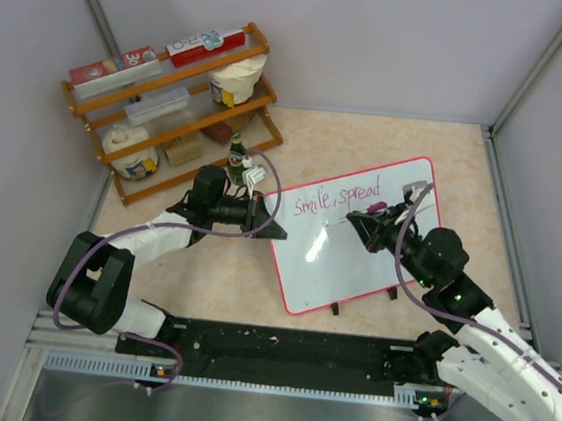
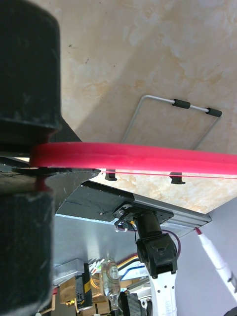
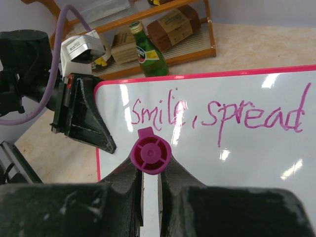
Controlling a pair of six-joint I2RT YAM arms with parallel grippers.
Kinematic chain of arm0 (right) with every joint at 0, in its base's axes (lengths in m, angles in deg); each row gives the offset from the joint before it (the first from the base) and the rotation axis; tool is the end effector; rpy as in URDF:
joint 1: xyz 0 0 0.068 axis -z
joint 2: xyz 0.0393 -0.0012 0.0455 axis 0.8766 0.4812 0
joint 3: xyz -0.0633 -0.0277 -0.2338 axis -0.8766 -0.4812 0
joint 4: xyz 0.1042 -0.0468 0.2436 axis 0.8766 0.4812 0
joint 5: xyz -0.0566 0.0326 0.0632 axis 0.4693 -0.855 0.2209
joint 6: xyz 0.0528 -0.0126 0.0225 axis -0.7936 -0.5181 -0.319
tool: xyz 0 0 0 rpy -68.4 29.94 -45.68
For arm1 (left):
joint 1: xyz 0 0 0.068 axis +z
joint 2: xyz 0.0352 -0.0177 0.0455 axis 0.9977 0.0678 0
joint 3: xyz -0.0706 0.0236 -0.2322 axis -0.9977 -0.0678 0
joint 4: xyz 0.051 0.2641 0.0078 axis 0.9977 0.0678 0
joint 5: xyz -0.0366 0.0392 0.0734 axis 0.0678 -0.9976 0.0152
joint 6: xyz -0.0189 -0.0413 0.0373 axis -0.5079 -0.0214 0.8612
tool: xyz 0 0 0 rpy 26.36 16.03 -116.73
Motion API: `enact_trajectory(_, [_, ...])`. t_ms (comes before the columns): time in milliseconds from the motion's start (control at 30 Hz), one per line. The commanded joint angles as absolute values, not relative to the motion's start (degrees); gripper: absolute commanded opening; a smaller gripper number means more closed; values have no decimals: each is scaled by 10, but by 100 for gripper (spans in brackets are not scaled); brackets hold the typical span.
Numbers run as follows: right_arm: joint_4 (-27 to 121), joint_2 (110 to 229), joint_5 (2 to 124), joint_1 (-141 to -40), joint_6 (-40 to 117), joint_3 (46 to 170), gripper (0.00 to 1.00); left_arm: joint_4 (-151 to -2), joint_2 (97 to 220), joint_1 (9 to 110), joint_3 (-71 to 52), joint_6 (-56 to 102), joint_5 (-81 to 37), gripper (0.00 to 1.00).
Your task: Write a sentence on the whiteboard
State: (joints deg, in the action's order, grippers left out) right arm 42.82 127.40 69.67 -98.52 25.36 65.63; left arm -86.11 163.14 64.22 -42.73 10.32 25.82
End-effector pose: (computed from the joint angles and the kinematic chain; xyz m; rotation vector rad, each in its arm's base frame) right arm 0.1683 0.1292 0.2916 -0.2681 1.6384 0.7853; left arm 0.2613 -0.1432 0.1763 0.6090 2.0771 -1.4952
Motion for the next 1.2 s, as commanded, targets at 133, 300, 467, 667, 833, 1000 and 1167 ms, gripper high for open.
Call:
enact_trajectory(133, [383, 1281, 730, -1038, 276, 640, 0, -793, 1655, 619, -467, 251, 170, 0])
enact_trajectory(300, [370, 1293, 749, -1065, 276, 625, 0, -793, 1654, 619, -468, 251, 171, 0])
enact_trajectory(467, [348, 1314, 800, -1115, 279, 619, 0, -794, 1655, 619, -467, 251, 171, 0])
enact_trajectory(667, [330, 1341, 843, -1137, 265, 629, 0, -795, 1657, 619, -468, 251, 172, 0])
enact_trajectory(833, [330, 1344, 871, -1136, 262, 632, 0, -800, 1652, 619, -471, 249, 173, 0])
enact_trajectory(1000, [332, 1354, 881, -1136, 255, 632, 0, -799, 1654, 619, -470, 249, 174, 0])
enact_trajectory(1167, [334, 1367, 887, -1137, 252, 631, 0, -800, 1654, 619, -471, 250, 174, 0])
